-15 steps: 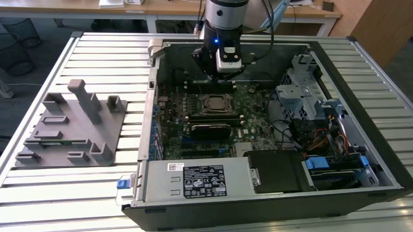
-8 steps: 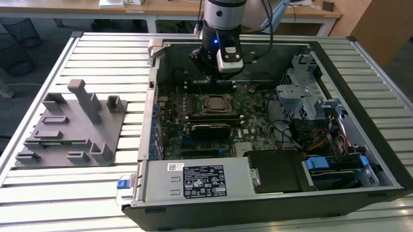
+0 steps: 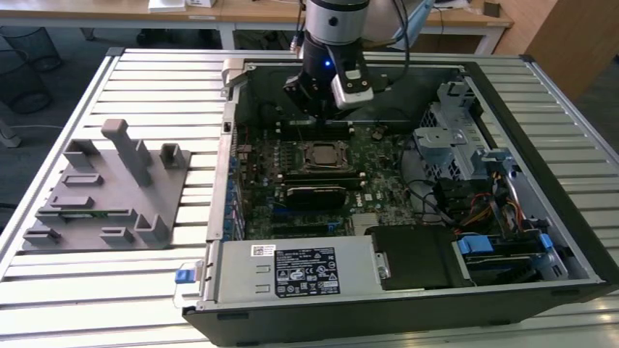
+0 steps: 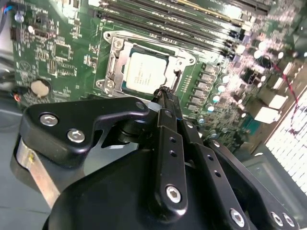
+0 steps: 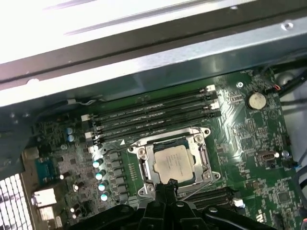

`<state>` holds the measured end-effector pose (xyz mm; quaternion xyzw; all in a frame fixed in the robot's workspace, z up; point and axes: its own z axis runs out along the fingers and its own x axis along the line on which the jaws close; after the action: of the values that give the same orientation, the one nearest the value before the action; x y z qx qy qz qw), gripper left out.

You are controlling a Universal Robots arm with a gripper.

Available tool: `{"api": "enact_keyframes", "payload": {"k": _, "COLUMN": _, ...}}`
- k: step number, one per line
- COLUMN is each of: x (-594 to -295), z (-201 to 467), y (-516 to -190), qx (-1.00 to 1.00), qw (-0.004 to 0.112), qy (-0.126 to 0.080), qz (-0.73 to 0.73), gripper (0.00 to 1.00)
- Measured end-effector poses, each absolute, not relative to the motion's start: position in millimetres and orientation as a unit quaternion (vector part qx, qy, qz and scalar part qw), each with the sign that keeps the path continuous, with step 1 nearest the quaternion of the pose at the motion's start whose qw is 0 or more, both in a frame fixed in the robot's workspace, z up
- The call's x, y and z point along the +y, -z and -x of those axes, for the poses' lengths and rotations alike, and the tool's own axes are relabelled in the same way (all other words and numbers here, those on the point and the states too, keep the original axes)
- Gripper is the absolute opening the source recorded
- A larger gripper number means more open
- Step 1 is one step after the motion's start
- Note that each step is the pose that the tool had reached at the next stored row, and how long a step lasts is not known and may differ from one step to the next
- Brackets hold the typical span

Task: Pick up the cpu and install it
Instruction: 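Install the first cpu locking lever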

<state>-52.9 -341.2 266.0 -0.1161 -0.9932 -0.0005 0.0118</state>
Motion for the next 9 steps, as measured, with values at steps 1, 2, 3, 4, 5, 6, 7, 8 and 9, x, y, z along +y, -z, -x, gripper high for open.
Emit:
{"api": "enact_keyframes", "payload": {"k": 1, "x": -341.2, "z": 52.9, "y": -266.0, "qx": -0.994, "qw": 0.012, "qy": 0.0, "qz": 0.111, "gripper": 0.11}}
{"api": "enact_keyframes", "payload": {"k": 2, "x": -341.2, "z": 53.3, "y": -266.0, "qx": -0.994, "qw": 0.012, "qy": 0.0, "qz": 0.11, "gripper": 0.11}}
{"api": "enact_keyframes", "payload": {"k": 3, "x": -341.2, "z": 53.5, "y": -266.0, "qx": -0.994, "qw": 0.012, "qy": 0.001, "qz": 0.11, "gripper": 0.11}}
{"api": "enact_keyframes", "payload": {"k": 4, "x": -341.2, "z": 53.8, "y": -266.0, "qx": -0.994, "qw": 0.012, "qy": 0.001, "qz": 0.11, "gripper": 0.11}}
{"api": "enact_keyframes", "payload": {"k": 5, "x": -341.2, "z": 54.3, "y": -265.9, "qx": -0.994, "qw": 0.011, "qy": 0.001, "qz": 0.11, "gripper": 0.11}}
{"api": "enact_keyframes", "payload": {"k": 6, "x": -341.2, "z": 54.9, "y": -266.0, "qx": -0.994, "qw": 0.011, "qy": 0.001, "qz": 0.11, "gripper": 0.11}}
{"api": "enact_keyframes", "payload": {"k": 7, "x": -341.2, "z": 55.4, "y": -266.0, "qx": -0.994, "qw": 0.011, "qy": 0.001, "qz": 0.11, "gripper": 0.11}}
{"api": "enact_keyframes", "payload": {"k": 8, "x": -341.2, "z": 56.3, "y": -265.9, "qx": -0.994, "qw": 0.011, "qy": 0.001, "qz": 0.11, "gripper": 0.11}}
{"api": "enact_keyframes", "payload": {"k": 9, "x": -341.2, "z": 57.1, "y": -266.0, "qx": -0.994, "qw": 0.011, "qy": 0.001, "qz": 0.11, "gripper": 0.11}}
